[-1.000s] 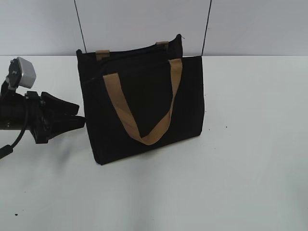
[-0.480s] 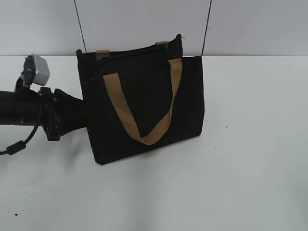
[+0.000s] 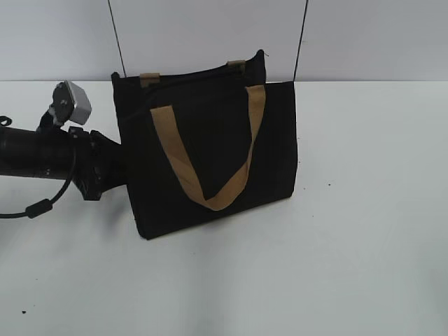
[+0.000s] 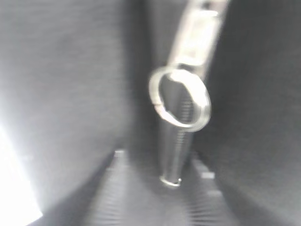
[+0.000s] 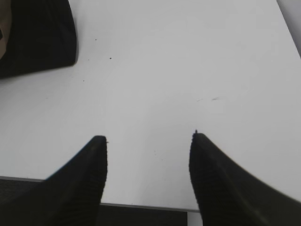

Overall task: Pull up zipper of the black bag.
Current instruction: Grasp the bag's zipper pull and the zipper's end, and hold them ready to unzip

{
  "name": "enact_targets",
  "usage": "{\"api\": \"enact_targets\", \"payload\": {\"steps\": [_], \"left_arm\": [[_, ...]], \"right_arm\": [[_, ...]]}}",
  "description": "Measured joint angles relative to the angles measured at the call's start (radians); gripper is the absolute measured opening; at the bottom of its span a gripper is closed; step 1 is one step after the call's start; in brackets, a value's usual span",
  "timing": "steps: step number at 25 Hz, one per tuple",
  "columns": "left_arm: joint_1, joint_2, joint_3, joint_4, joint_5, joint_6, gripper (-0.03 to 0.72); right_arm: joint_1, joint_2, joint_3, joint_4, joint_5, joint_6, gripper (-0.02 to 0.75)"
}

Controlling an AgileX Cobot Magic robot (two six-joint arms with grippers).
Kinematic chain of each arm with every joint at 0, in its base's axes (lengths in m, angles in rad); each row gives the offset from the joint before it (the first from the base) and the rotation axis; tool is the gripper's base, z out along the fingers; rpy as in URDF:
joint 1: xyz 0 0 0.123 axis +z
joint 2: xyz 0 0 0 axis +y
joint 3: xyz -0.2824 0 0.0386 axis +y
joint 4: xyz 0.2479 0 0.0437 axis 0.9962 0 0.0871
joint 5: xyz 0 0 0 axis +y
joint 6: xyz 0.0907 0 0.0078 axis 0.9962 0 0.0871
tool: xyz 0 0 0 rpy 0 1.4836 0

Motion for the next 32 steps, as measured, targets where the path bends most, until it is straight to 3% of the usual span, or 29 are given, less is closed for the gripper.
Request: {"api": "enact_targets", "payload": {"steps": [3,6,9,14,21,32], "left_arm": [[0.0,0.0,-0.007,-0.001,-0.023,-0.022,0.303],[0.0,0.0,-0.007,-0.001,-0.028,-0.046,0.113],[0.0,0.0,-0.007,-0.001,-0.024,-0.074,0.046],[0.0,-0.02,-0.007,0.001,0.003,-0.119,0.038],[0.0,-0.106,-0.006,0.001,-0.007,-0.157,0.036],[0.035,-0.186,0.033,0.001,-0.027,-0.197,0.035]], "right_arm": [[0.0,0.0,0.0,0.0,0.0,0.0,0.428],[0.0,0.0,0.0,0.0,0.0,0.0,0.428],[0.0,0.0,-0.009,0.007,0.0,-0.027,0.428],[0.0,0.084,-0.078,0.118,-0.025,-0.172,0.421],[0.0,0.492,-0.273,0.3,-0.024,-0.342,0.388],[0.016,1.014,-0.595,0.46,-0.025,-0.565,0.378]]}}
